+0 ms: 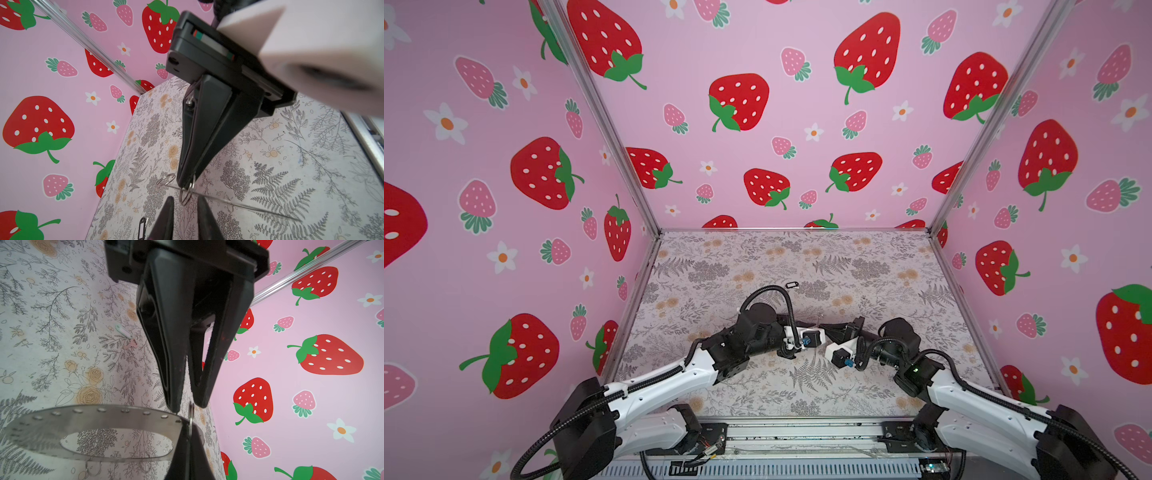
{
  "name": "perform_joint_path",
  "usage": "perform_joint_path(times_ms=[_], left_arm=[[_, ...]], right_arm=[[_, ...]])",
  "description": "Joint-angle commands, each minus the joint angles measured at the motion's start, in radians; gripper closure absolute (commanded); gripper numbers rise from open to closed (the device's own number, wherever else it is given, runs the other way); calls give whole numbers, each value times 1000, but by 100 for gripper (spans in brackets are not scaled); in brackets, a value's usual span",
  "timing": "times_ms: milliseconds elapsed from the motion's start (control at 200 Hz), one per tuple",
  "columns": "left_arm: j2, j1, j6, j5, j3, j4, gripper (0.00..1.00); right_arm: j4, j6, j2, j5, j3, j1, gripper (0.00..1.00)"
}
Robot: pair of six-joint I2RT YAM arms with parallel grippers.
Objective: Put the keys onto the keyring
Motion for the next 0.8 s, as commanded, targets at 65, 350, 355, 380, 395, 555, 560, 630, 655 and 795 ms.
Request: perform_joint_path(times_ms=[65, 350, 355, 380, 395, 555, 560, 630, 655, 795], left_arm=[[14, -6, 14, 11, 54, 31, 82], [31, -7, 10, 12, 62, 35, 91], [31, -7, 9, 11, 62, 35, 91], [33, -7, 9, 10, 61, 35, 92], [33, -6, 9, 9, 62, 35, 93], [24, 4, -29, 38, 65, 30, 100], [24, 5, -31, 41, 64, 32, 100], [14, 27, -74, 92, 47, 70, 100], [10, 38, -91, 114, 39, 91, 100], [-6, 99, -191, 237, -4, 197, 100]], right_arm=[[19, 5, 2, -28, 46, 7, 100], [2, 9, 5, -32, 54, 8, 100], [2, 9, 5, -32, 55, 8, 100], [2, 10, 3, -31, 54, 7, 100], [2, 12, 2, -30, 55, 8, 100], [31, 77, -16, 5, 37, 7, 93], [33, 79, -18, 6, 36, 6, 92], [64, 125, -35, 17, 12, 2, 83], [70, 142, -36, 13, 6, 1, 81], [63, 245, -66, -26, -3, -13, 68]])
